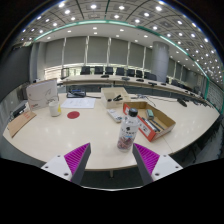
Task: Pour water
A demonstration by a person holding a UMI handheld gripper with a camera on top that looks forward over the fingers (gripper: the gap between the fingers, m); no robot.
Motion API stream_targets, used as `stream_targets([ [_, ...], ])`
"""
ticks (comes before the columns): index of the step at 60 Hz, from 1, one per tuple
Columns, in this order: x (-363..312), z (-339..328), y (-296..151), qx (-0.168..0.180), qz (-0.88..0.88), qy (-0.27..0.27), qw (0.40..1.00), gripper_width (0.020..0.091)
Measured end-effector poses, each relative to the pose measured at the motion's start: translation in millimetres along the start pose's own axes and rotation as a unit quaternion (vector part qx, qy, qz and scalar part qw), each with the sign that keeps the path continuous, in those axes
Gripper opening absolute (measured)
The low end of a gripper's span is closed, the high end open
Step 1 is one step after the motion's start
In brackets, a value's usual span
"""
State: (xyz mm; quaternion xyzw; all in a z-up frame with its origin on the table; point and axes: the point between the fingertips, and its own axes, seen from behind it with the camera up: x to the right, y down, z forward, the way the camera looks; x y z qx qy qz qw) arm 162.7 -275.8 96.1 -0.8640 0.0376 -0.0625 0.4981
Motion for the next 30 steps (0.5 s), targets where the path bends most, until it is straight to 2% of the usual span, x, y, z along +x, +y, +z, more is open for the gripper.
stream_targets([
  [3,36.3,19.0,-21.0,0.008,0.002,0.002,1.0,0.0863],
  [6,112.4,25.8,-29.6,0.013,0.002,-0.003,1.0,0.0863],
  [7,119.6,33.6,-30.6,0.015,0.003,-0.005,1.0,0.0863],
  [24,141.3,143.0,-33.5,0.042,0.04,-0.03,0.998,0.0849],
  [28,139.8,158.2,-31.9,0.045,0.042,-0.037,0.997,0.0762],
  [30,146.9,161.5,-41.0,0.051,0.045,-0.045,0.997,0.0629],
])
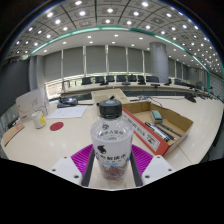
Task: Pour water
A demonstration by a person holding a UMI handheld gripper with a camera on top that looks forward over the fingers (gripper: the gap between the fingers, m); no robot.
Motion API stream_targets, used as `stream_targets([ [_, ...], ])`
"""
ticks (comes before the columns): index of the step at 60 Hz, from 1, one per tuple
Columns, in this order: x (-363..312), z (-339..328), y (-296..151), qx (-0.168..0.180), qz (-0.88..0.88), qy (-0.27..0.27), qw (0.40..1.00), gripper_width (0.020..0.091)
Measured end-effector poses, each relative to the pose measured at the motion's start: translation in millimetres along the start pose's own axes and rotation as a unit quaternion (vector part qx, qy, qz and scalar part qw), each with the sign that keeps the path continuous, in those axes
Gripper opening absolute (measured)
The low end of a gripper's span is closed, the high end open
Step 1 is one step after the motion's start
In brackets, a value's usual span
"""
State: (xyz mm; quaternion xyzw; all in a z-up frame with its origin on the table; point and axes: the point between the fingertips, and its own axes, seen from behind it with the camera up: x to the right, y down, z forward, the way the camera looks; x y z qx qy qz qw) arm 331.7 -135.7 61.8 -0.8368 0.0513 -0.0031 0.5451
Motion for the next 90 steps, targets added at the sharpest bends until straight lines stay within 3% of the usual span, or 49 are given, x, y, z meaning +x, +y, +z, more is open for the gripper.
stream_targets([
  [1,-4.2,2.5,4.2,0.008,0.003,0.004,1.0,0.056],
  [12,0.0,8.2,-0.7,0.03,-0.009,0.016,0.999,0.0484],
  [20,-6.7,12.2,0.0,0.013,-0.041,0.01,0.999,0.0409],
  [34,-26.4,20.3,-43.1,0.01,-0.104,0.031,0.994,0.0398],
  [51,-95.8,48.0,-152.1,0.033,-0.278,0.105,0.954,0.0397],
  [66,-239.6,113.3,-212.9,0.066,-0.506,0.128,0.85,0.0395],
  [77,-323.9,161.3,-208.7,0.085,-0.666,0.149,0.726,0.0395],
  [90,-367.2,200.5,-200.0,0.088,-0.795,0.171,0.575,0.0395],
])
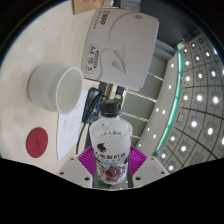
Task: Pour water
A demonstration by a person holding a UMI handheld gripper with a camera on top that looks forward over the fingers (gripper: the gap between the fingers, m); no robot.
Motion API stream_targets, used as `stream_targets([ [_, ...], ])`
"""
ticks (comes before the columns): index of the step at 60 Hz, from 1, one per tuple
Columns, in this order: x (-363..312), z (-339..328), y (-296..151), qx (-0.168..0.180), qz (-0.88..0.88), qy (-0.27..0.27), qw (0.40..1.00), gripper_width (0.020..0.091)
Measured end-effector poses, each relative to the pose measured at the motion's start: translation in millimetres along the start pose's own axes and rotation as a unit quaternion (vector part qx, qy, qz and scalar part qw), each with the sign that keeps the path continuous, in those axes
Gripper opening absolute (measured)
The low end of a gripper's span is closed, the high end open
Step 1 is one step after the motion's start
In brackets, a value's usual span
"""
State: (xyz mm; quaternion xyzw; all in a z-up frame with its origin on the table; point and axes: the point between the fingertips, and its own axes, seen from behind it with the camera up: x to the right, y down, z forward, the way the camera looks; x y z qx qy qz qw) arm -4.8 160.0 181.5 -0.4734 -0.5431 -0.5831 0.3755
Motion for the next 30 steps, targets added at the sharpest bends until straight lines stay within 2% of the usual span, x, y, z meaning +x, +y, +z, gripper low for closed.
stream_targets([
  [9,-10.1,7.6,-15.6,0.022,-0.077,0.002,0.997,0.0397],
  [16,-15.3,8.1,-21.0,0.03,-0.073,-0.008,0.997,0.0398],
  [23,-8.0,6.1,-16.9,0.029,-0.001,-0.016,0.999,0.0397],
  [30,2.2,-1.0,-9.1,0.027,0.175,-0.053,0.983,0.0396],
])
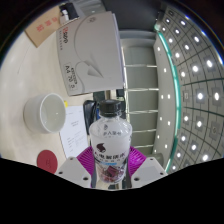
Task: Pour water
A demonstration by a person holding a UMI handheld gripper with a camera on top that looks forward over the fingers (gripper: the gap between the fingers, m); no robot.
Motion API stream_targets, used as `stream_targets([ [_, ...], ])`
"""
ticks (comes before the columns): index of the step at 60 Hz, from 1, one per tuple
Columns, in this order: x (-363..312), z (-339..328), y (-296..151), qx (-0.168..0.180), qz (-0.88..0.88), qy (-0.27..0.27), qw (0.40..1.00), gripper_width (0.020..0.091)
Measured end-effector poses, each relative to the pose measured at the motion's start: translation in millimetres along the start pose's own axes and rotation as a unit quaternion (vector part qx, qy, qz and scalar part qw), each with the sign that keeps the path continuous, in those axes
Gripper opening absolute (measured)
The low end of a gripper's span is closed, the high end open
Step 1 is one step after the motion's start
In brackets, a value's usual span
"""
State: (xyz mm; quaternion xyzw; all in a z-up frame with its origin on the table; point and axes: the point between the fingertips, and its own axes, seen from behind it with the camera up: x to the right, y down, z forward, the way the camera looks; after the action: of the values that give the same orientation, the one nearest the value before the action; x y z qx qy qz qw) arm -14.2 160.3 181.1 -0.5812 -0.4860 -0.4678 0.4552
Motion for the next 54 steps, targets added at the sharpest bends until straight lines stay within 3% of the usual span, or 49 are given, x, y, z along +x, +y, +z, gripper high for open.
stream_targets([
  [6,4.8,-9.0,9.3,-0.005,0.172,-0.039,0.984,0.0397],
  [11,0.8,-15.7,7.2,0.011,0.308,-0.08,0.948,0.04],
  [28,-57.2,-12.9,15.0,0.034,0.562,-0.192,0.804,0.0402],
  [43,-123.2,1.4,37.2,0.007,0.616,-0.228,0.754,0.041],
  [45,-118.1,3.0,36.2,0.024,0.628,-0.217,0.747,0.041],
  [54,-118.8,0.1,39.2,0.028,0.644,-0.209,0.735,0.0492],
])
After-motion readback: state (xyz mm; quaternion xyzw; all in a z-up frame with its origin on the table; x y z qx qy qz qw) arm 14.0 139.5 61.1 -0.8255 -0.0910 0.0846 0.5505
